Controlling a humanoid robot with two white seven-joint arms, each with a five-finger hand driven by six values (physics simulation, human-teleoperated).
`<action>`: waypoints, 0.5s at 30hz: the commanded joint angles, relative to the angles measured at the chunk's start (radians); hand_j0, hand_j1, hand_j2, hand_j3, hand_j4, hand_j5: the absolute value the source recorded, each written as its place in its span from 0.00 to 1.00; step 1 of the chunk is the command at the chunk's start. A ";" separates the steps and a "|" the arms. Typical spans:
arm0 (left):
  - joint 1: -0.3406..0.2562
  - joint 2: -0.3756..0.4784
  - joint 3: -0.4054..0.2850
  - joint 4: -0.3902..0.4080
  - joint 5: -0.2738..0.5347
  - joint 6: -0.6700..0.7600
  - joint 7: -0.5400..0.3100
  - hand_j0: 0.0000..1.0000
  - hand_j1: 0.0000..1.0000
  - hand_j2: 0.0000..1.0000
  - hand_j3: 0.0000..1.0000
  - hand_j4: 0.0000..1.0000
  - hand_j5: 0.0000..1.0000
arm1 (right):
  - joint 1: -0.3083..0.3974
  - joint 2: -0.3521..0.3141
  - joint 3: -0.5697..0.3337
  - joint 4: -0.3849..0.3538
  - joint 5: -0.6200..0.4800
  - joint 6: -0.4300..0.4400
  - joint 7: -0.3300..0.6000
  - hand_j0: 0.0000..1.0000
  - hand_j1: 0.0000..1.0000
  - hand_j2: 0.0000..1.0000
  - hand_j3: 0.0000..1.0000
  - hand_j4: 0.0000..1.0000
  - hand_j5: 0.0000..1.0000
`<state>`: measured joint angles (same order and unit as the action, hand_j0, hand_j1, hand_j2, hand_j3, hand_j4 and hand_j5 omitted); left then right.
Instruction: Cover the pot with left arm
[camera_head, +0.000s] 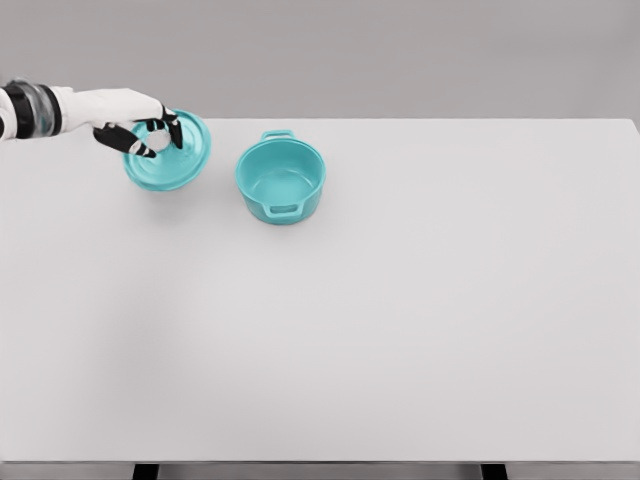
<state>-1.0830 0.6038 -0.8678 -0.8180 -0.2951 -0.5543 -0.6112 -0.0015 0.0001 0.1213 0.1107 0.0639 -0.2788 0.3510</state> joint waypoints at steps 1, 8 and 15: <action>0.000 0.005 0.000 -0.052 0.008 0.002 0.000 0.52 0.52 0.52 0.52 0.52 0.52 | 0.000 0.000 0.000 0.000 0.000 0.000 0.000 1.00 1.00 1.00 1.00 1.00 1.00; -0.003 -0.035 -0.037 -0.089 -0.010 0.007 0.000 0.52 0.52 0.52 0.52 0.52 0.52 | 0.000 0.000 0.000 0.001 0.000 0.000 0.000 1.00 1.00 1.00 1.00 1.00 1.00; -0.006 -0.050 -0.056 -0.128 -0.038 0.005 0.000 0.53 0.53 0.53 0.53 0.53 0.53 | 0.000 0.000 0.000 0.000 0.000 0.000 0.000 1.00 1.00 1.00 1.00 1.00 1.00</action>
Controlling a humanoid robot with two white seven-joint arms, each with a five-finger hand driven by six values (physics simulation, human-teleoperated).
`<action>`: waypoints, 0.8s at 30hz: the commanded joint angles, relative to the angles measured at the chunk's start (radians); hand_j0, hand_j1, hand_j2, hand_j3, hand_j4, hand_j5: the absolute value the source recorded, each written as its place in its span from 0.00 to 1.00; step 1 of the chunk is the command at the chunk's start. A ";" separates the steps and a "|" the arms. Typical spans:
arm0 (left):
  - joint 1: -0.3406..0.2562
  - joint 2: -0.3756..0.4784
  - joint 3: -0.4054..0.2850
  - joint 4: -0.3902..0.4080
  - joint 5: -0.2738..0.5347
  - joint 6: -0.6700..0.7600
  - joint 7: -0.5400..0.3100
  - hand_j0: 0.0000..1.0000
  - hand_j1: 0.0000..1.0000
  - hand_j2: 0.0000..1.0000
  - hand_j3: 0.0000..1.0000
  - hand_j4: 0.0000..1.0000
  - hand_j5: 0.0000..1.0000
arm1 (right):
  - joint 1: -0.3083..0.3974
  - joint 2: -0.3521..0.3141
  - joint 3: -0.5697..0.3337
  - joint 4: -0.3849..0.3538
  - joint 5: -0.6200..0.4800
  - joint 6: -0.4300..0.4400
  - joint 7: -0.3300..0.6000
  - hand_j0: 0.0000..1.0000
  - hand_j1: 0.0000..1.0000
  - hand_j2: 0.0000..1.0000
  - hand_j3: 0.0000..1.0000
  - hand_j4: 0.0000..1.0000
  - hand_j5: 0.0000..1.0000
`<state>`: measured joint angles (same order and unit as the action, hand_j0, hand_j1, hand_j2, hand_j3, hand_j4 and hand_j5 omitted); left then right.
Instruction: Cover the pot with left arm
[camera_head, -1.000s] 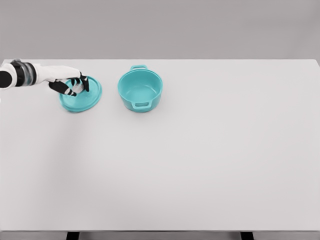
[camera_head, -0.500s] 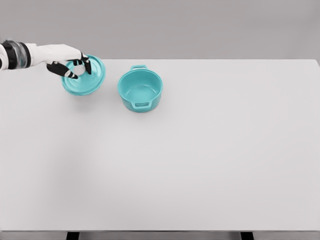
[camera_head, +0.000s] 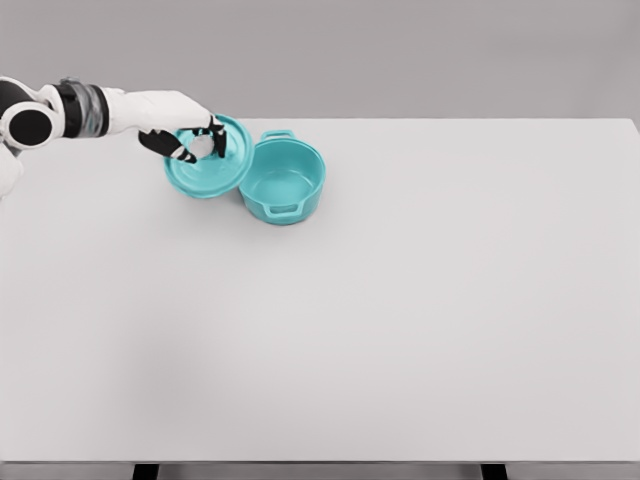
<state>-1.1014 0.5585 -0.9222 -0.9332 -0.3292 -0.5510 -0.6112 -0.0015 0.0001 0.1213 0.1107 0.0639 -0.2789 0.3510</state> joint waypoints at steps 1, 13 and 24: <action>-0.003 -0.005 -0.024 -0.016 -0.004 0.002 0.000 0.53 0.53 0.53 0.53 0.53 0.53 | 0.000 0.000 0.000 0.000 0.000 0.000 0.000 1.00 1.00 1.00 1.00 1.00 1.00; -0.038 -0.071 -0.086 0.011 0.015 0.000 0.000 0.53 0.53 0.53 0.53 0.53 0.53 | 0.000 0.000 0.000 0.000 0.000 0.000 0.000 1.00 1.00 1.00 1.00 1.00 1.00; -0.057 -0.147 -0.087 0.093 0.013 -0.001 0.000 0.53 0.53 0.53 0.53 0.53 0.53 | 0.000 0.000 0.000 0.001 0.000 0.000 0.000 1.00 1.00 1.00 1.00 1.00 1.00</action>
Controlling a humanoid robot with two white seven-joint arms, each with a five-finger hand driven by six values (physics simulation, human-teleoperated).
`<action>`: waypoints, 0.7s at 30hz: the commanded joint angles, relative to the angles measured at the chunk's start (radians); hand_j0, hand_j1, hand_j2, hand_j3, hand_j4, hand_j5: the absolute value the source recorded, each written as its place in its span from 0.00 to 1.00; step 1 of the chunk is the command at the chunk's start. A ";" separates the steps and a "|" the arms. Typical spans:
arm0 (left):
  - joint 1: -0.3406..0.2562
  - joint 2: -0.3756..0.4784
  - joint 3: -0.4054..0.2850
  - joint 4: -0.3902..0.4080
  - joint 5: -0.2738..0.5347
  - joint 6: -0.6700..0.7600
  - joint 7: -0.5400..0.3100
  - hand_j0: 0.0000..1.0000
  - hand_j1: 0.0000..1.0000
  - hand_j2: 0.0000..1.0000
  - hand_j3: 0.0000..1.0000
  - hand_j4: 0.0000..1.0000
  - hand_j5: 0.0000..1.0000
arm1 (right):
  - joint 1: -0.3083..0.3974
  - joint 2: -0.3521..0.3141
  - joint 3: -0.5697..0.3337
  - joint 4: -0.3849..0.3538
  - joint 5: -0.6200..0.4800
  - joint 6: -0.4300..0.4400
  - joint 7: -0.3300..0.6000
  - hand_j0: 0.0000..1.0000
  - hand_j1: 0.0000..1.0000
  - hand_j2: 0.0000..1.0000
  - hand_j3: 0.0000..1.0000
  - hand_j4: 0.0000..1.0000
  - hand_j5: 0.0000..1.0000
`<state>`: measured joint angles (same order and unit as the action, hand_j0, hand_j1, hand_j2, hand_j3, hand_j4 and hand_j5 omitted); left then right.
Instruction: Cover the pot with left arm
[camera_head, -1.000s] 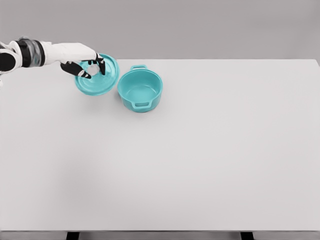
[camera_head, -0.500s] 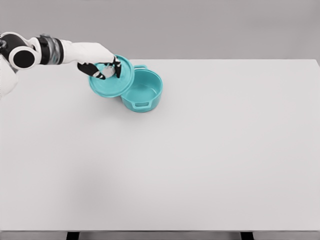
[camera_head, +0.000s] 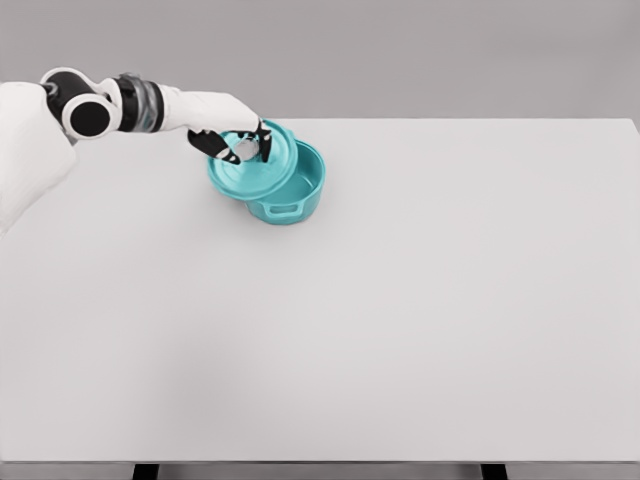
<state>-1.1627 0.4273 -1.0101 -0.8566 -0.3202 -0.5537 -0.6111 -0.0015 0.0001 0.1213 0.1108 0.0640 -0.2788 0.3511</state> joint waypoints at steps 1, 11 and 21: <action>0.000 -0.024 0.001 0.030 0.003 0.001 0.000 0.53 0.53 0.53 0.53 0.53 0.53 | 0.000 0.000 0.000 0.000 0.000 0.000 0.000 1.00 1.00 1.00 1.00 1.00 1.00; -0.015 -0.093 -0.001 0.105 -0.007 -0.002 0.000 0.53 0.53 0.53 0.53 0.53 0.53 | 0.000 0.000 0.000 0.000 0.000 0.000 0.000 1.00 1.00 1.00 1.00 1.00 1.00; -0.015 -0.101 -0.001 0.105 -0.008 -0.002 0.000 0.53 0.53 0.53 0.53 0.53 0.53 | 0.000 0.000 0.000 0.000 0.000 0.000 0.000 1.00 1.00 1.00 1.00 1.00 1.00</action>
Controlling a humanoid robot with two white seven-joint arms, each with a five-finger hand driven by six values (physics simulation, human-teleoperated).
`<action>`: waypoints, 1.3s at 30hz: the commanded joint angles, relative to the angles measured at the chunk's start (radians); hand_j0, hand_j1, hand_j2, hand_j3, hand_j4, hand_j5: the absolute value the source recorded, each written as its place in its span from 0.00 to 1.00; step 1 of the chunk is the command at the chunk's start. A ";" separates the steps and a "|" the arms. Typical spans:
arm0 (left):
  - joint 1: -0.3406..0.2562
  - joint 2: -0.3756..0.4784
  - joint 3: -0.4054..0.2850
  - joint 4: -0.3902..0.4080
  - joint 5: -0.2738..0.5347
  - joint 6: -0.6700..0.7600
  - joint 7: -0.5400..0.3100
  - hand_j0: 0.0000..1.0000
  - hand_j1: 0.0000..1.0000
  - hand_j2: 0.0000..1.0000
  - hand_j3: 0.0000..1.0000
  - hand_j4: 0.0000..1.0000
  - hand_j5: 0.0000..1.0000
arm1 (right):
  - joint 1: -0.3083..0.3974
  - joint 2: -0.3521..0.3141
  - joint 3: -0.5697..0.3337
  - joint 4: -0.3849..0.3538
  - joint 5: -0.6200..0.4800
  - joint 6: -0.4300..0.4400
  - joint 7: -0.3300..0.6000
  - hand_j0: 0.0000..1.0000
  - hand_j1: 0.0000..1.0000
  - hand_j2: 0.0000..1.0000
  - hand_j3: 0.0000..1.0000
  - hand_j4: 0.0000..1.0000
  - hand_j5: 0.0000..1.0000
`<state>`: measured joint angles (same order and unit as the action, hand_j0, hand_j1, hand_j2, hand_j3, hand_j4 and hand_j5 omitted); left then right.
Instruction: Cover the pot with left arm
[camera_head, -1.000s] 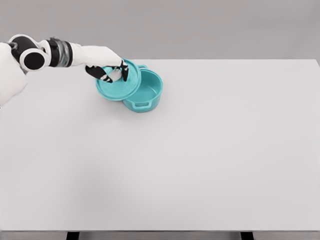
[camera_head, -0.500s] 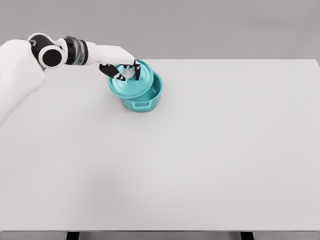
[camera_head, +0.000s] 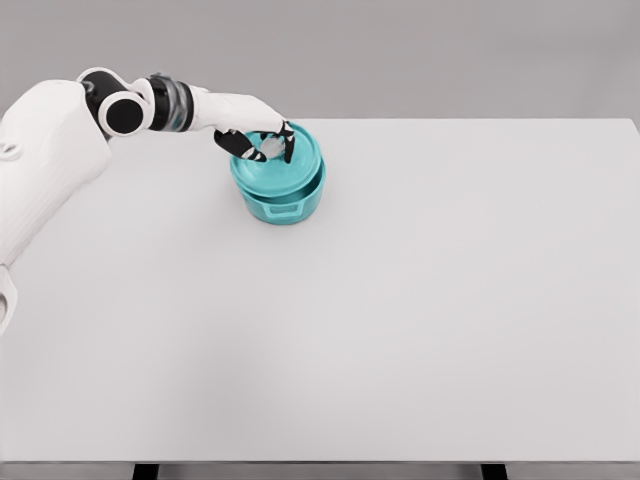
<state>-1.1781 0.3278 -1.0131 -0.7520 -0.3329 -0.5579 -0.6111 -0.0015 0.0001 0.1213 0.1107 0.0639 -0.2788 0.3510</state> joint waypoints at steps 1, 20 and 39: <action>0.000 -0.001 0.002 0.000 0.006 0.001 0.000 0.53 0.53 0.53 0.53 0.53 0.53 | 0.000 0.000 0.000 0.000 0.000 0.000 0.002 1.00 1.00 1.00 1.00 1.00 1.00; 0.002 0.000 -0.012 -0.003 0.014 -0.017 0.000 0.54 0.54 0.54 0.54 0.54 0.54 | 0.000 0.000 0.000 0.000 0.000 0.000 0.000 1.00 1.00 1.00 1.00 1.00 1.00; 0.000 -0.001 -0.022 0.000 0.014 -0.043 0.000 0.75 0.75 0.75 0.75 0.75 0.75 | 0.000 0.000 0.000 0.000 0.000 0.000 0.000 1.00 1.00 1.00 1.00 1.00 1.00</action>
<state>-1.1781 0.3265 -1.0376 -0.7521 -0.3230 -0.6039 -0.6107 -0.0015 0.0001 0.1213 0.1107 0.0639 -0.2788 0.3509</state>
